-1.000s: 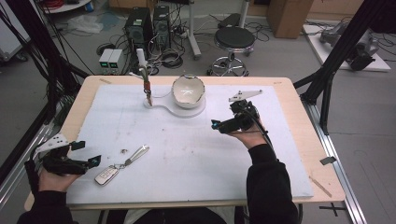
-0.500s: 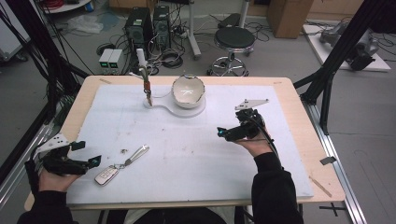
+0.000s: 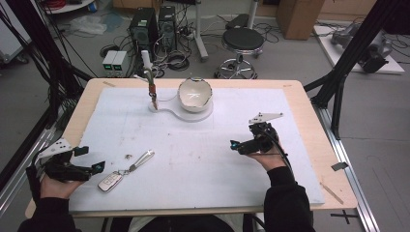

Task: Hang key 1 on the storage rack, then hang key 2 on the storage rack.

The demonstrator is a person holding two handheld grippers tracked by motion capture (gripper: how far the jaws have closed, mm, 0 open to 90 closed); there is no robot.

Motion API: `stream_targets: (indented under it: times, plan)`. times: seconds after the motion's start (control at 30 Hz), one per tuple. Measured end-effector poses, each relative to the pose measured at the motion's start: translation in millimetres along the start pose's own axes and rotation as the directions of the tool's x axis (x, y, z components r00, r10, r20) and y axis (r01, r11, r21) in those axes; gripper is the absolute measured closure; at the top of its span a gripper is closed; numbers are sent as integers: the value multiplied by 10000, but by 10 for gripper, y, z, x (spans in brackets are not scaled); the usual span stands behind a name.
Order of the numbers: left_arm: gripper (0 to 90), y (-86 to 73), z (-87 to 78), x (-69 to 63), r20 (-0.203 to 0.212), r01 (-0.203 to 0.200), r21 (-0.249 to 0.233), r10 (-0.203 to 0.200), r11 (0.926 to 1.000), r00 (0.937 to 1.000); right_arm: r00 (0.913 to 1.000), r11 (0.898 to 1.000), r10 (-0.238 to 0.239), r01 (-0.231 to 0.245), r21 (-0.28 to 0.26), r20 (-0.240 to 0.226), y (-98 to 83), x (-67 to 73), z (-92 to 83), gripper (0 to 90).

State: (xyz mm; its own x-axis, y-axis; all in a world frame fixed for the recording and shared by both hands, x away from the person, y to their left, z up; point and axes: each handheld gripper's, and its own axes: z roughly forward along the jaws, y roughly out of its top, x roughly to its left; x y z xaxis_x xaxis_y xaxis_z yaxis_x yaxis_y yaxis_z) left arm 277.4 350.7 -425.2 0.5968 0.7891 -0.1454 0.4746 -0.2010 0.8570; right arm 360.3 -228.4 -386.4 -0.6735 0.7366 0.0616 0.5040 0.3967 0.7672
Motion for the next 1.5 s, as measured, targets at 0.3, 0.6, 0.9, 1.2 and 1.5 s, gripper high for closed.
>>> stream_targets:
  times: [0.3,0.6,0.9,1.2,1.5]
  plan:
    - [18,-3,2,-4,5,10,11,-10,10000,10000,10000,9997,-47,47,-258,11,-143,-10,-45,7]
    - [18,-4,6,-3,10,6,41,-6,10000,10000,9998,9991,-153,159,-388,154,-289,13,-55,7]
    - [18,14,9,-25,69,-72,19,72,10000,10000,9993,9983,-9,31,-590,374,-427,9,-97,7]
    - [18,93,91,-123,305,-404,168,398,9990,9987,9984,9969,250,-212,-754,506,-557,-47,-159,7]
    - [18,132,176,-203,572,-645,467,618,9968,9964,9976,9971,322,-277,-714,619,-644,-82,-186,7]
